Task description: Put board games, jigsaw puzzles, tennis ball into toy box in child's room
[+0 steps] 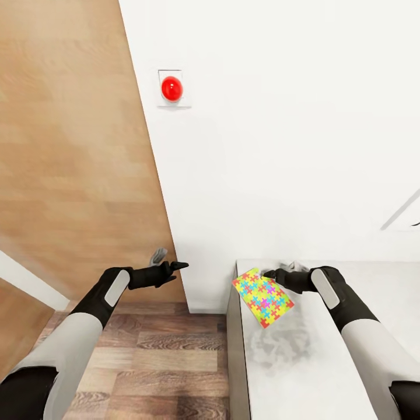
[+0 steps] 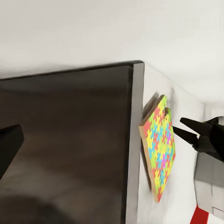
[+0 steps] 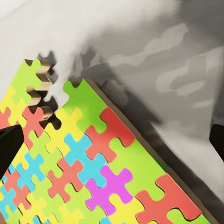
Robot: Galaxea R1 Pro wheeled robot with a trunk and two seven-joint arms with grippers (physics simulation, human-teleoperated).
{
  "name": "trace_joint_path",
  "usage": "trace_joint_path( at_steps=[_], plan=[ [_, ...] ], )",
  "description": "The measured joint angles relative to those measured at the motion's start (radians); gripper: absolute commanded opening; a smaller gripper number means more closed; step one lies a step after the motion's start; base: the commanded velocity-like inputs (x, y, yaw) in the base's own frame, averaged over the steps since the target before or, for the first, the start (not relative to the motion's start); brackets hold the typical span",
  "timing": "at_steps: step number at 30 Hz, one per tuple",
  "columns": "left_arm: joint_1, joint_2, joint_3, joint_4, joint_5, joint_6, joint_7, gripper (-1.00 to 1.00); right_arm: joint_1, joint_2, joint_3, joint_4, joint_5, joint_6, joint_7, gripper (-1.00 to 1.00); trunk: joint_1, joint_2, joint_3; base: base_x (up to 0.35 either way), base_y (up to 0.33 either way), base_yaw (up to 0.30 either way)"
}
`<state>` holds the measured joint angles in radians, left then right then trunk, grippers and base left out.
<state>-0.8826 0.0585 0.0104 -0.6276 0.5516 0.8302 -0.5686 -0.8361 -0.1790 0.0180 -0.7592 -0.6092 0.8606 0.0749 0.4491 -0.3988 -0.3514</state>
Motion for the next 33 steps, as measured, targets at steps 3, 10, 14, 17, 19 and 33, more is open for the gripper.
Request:
trace_joint_path(
  at_steps=[3,10,14,17,19,33],
  plan=[
    [0.0,0.0,0.001,0.0,0.0,0.001,0.0,1.0,0.0,0.001,0.0,-0.005,0.0,0.0,0.0,1.0,0.0,0.0,-0.003,0.0,0.0,0.0],
    [0.0,-0.001,0.0,0.0,0.0,0.001,0.0,1.0,0.0,-0.003,0.0,-0.021,-0.008,0.001,0.001,1.0,0.0,0.0,-0.012,0.0,0.0,0.0],
    [0.0,-0.001,0.0,0.0,0.0,0.001,0.0,1.0,0.0,-0.003,0.0,-0.027,-0.007,0.001,0.0,1.0,0.0,0.0,-0.015,0.0,0.0,0.0],
    [0.0,-0.001,0.001,0.0,0.0,0.001,0.0,1.0,0.0,-0.003,0.0,-0.029,-0.004,0.0,0.0,1.0,0.0,0.0,-0.016,0.0,0.0,0.0],
    [0.0,-0.001,0.001,0.0,0.0,0.001,0.0,1.0,0.0,-0.002,0.0,-0.031,-0.001,0.0,0.0,1.0,0.0,0.0,-0.016,0.0,0.0,0.0],
    [0.0,0.0,0.001,0.0,0.0,0.002,0.0,1.0,0.0,0.008,-0.001,-0.04,-0.014,0.038,0.002,1.0,0.0,0.0,-0.016,0.0,0.0,0.0]
  ],
)
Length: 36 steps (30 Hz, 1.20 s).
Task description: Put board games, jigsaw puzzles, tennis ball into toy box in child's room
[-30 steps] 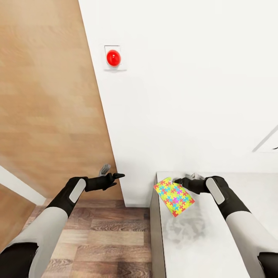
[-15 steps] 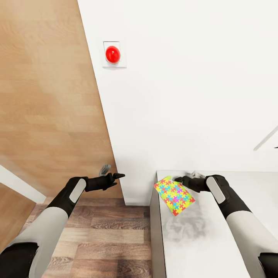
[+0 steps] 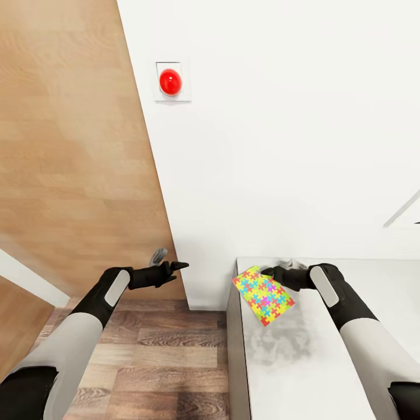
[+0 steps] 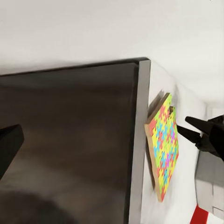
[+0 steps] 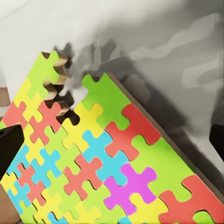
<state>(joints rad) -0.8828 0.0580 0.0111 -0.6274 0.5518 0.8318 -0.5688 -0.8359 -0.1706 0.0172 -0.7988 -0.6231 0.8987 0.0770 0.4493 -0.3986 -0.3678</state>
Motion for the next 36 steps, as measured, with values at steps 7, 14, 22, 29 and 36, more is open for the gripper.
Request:
trace_joint_path(
  at_steps=[7,14,22,29,36],
  plan=[
    [0.0,-0.001,0.001,0.0,0.0,0.001,0.0,1.0,0.0,0.001,0.0,-0.001,-0.005,0.014,0.0,1.0,0.0,0.0,0.0,0.0,0.0,0.0],
    [0.0,-0.001,0.001,0.0,0.0,0.001,0.0,1.0,0.0,0.001,0.0,-0.001,-0.006,0.015,0.0,1.0,0.0,0.0,0.0,0.0,0.0,0.0],
    [0.0,-0.001,0.001,0.0,0.0,0.001,-0.001,1.0,0.0,0.002,0.0,-0.002,0.0,0.017,0.005,1.0,0.0,0.0,0.0,0.0,0.0,0.0],
    [0.0,0.0,0.001,0.0,0.0,0.002,-0.001,1.0,0.0,0.001,0.0,0.015,0.011,0.018,0.075,1.0,0.0,0.0,0.0,0.0,0.0,0.0],
    [0.0,-0.003,0.0,0.0,0.0,0.002,-0.001,1.0,-0.001,0.001,0.0,0.033,0.003,0.016,0.129,1.0,0.0,0.0,0.0,0.0,0.0,0.0]
  ],
)
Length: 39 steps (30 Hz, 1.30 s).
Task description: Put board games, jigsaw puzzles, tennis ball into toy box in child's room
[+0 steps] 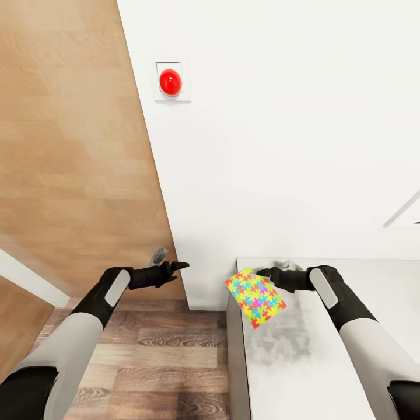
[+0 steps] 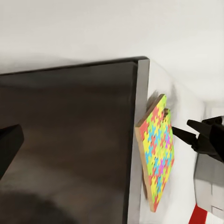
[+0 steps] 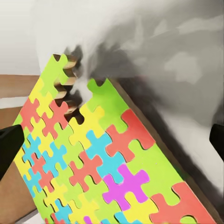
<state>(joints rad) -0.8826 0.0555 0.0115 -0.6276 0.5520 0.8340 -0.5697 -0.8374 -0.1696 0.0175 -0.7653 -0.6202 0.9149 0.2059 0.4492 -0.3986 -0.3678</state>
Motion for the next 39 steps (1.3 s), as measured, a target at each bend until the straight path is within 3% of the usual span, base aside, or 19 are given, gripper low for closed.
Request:
trace_joint_path(
  at_steps=[21,29,39],
  plan=[
    [0.0,-0.008,-0.002,0.0,0.001,0.004,0.0,1.0,0.0,0.0,0.0,0.004,-0.003,-0.001,0.007,1.0,0.0,0.0,0.0,0.0,0.0,0.0],
    [0.0,-0.037,-0.005,0.031,0.002,0.007,-0.033,1.0,0.0,0.0,0.0,0.004,-0.006,0.001,0.009,1.0,0.0,0.0,0.0,0.0,0.0,0.0],
    [-0.001,-0.095,-0.014,0.09,-0.003,0.001,-0.045,1.0,0.0,0.0,0.0,0.005,-0.009,0.002,0.009,1.0,0.0,0.0,0.0,0.0,0.0,0.0]
  ],
)
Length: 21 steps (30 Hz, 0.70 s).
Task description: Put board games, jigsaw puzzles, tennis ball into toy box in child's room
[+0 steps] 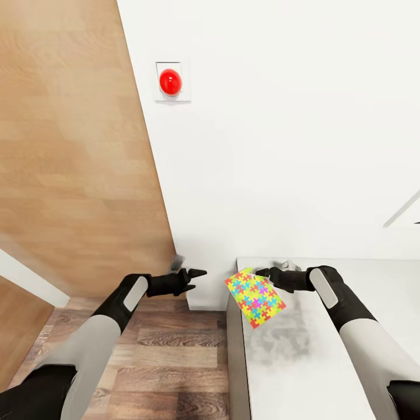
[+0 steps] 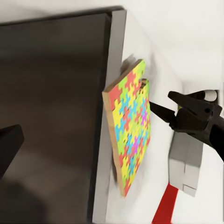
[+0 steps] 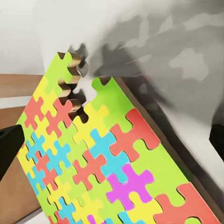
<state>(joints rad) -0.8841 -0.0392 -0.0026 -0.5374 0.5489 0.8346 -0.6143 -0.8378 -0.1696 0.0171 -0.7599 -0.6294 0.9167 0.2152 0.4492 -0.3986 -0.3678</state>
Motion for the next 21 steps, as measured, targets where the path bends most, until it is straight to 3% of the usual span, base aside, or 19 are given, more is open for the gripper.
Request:
trace_joint_path(
  at_steps=[13,21],
  plan=[
    [0.0,-0.072,-0.006,0.012,-0.007,-0.024,0.006,1.0,-0.001,-0.001,0.0,0.003,-0.006,0.0,0.002,1.0,0.0,0.0,0.0,0.0,0.0,0.0],
    [0.001,-0.102,-0.057,0.046,-0.01,-0.097,0.006,1.0,-0.01,-0.004,0.001,0.018,-0.012,0.003,0.004,1.0,0.0,0.0,0.0,0.0,0.0,0.0]
  ],
)
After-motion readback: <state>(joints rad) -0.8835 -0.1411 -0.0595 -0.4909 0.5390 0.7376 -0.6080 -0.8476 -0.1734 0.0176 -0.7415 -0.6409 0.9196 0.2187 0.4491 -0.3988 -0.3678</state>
